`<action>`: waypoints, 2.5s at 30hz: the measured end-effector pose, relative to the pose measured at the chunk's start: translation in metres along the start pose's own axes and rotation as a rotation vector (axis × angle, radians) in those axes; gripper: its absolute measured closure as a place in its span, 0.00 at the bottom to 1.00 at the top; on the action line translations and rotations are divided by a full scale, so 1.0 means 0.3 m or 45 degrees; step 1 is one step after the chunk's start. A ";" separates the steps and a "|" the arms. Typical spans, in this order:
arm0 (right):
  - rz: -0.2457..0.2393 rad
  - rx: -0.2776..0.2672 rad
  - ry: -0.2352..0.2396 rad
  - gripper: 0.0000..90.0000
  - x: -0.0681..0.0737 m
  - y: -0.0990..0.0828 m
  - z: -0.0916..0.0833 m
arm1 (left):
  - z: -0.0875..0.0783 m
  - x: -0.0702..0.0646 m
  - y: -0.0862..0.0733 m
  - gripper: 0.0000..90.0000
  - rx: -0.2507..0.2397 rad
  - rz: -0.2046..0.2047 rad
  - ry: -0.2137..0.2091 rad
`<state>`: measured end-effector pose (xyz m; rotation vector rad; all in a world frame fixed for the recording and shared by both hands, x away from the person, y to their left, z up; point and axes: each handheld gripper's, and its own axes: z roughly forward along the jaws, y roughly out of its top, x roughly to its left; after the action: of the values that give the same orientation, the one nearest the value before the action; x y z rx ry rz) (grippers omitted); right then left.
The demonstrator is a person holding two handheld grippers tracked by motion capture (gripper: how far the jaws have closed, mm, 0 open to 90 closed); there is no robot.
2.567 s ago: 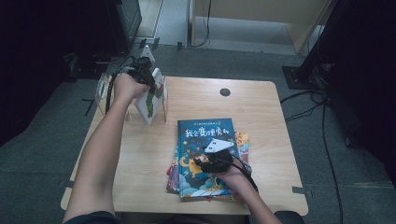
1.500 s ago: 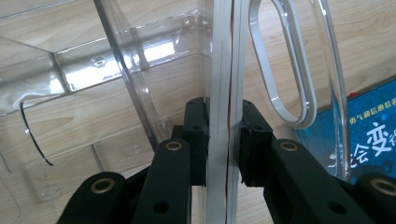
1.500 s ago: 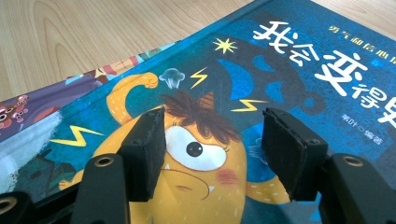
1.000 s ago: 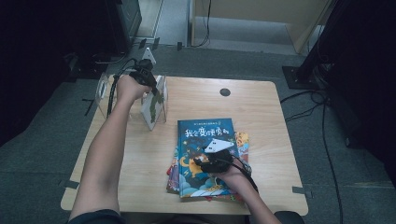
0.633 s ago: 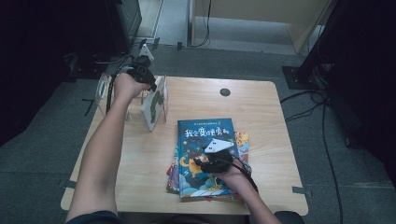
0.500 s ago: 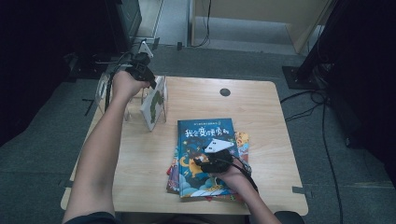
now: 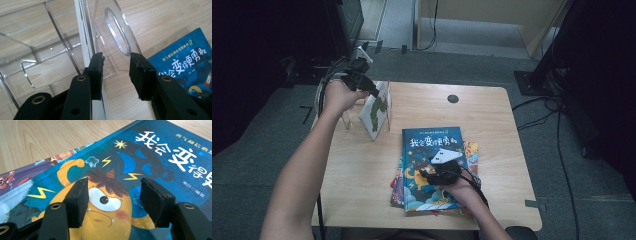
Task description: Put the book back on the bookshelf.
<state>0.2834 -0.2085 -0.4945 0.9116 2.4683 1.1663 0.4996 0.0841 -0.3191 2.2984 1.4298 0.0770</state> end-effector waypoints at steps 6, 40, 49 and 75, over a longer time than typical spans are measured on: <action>0.001 -0.001 0.000 0.45 0.000 0.000 0.000 | -0.012 -0.022 -0.050 0.69 -0.018 0.025 -0.028; 0.000 0.001 -0.002 0.45 0.001 0.000 0.000 | 0.056 -0.079 -0.305 0.65 -0.100 0.098 -0.096; 0.001 0.001 -0.002 0.45 0.001 0.000 0.000 | 0.106 -0.094 -0.373 0.64 -0.117 0.108 -0.130; -0.002 0.001 -0.006 0.45 0.001 0.000 0.000 | 0.288 -0.127 -0.562 0.61 -0.126 0.175 -0.117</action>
<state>0.2833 -0.2084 -0.4945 0.9117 2.4652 1.1617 0.3629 0.0861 -0.4556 2.2856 1.1956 0.0805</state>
